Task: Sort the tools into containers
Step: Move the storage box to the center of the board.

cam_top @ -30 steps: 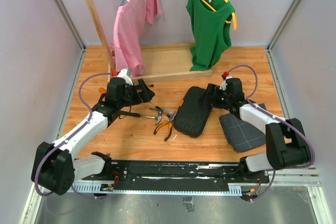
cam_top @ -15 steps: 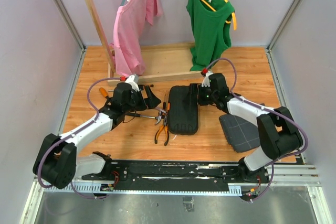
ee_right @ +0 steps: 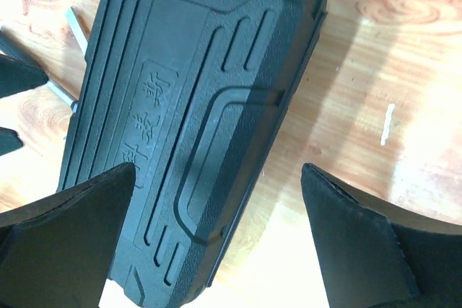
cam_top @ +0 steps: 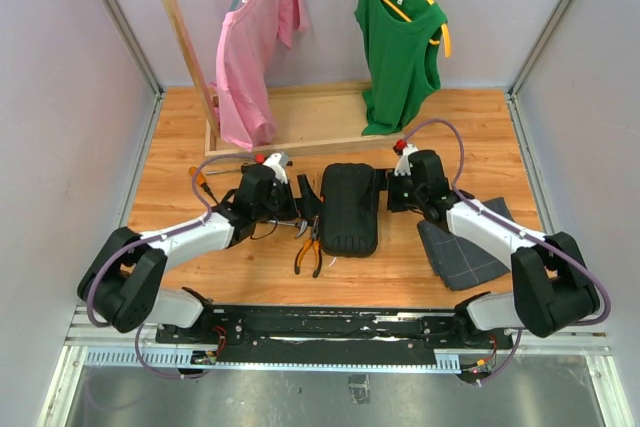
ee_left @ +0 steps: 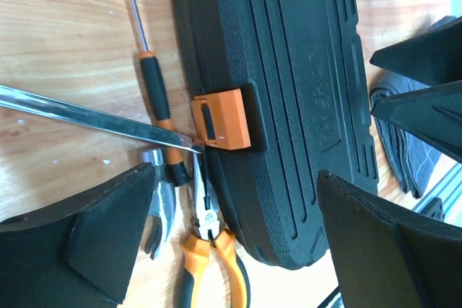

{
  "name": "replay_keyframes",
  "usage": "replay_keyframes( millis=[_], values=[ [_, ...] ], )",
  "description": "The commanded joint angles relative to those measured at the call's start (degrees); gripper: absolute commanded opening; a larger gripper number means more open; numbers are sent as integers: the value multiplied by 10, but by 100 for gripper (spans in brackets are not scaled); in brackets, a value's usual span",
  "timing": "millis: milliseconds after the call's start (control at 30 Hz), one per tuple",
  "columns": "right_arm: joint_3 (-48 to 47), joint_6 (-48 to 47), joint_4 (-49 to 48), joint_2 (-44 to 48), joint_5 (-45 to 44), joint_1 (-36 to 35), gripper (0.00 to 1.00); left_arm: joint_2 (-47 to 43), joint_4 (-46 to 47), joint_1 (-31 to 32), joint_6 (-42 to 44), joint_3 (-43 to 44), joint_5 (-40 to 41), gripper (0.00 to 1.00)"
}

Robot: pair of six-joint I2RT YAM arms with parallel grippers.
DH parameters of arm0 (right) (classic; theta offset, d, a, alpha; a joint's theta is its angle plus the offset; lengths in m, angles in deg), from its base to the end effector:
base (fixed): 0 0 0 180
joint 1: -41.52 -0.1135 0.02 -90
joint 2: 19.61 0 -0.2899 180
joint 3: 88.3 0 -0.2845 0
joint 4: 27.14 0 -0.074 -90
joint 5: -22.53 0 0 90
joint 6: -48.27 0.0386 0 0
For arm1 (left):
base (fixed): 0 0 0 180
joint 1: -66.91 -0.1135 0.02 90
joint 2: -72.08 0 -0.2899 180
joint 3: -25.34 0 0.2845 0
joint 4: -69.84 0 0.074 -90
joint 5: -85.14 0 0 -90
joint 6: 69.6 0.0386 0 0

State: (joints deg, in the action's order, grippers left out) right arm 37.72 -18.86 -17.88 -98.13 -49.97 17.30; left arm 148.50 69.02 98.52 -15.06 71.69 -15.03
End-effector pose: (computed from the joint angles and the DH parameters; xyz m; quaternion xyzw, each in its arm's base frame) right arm 0.2809 0.1391 0.2178 -0.0819 0.8710 0.3090 0.3732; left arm 0.2470 -0.1600 0.1952 0.0146 0.8674 -0.3357 0.3669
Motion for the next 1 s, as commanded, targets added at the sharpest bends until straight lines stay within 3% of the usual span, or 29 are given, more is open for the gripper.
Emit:
replay_keyframes(
  millis=[0,567,733,967],
  values=[
    [30,29,-14,26,6,-7,99,31,40,29,-16,16,4,97],
    [100,68,38,129,-115,-5,99,143,72,160,-28,120,11,97],
    [107,63,67,168,-159,-1,99,134,61,165,-18,122,52,96],
    [94,43,74,172,-122,1,99,99,43,151,-24,93,105,96]
  ],
)
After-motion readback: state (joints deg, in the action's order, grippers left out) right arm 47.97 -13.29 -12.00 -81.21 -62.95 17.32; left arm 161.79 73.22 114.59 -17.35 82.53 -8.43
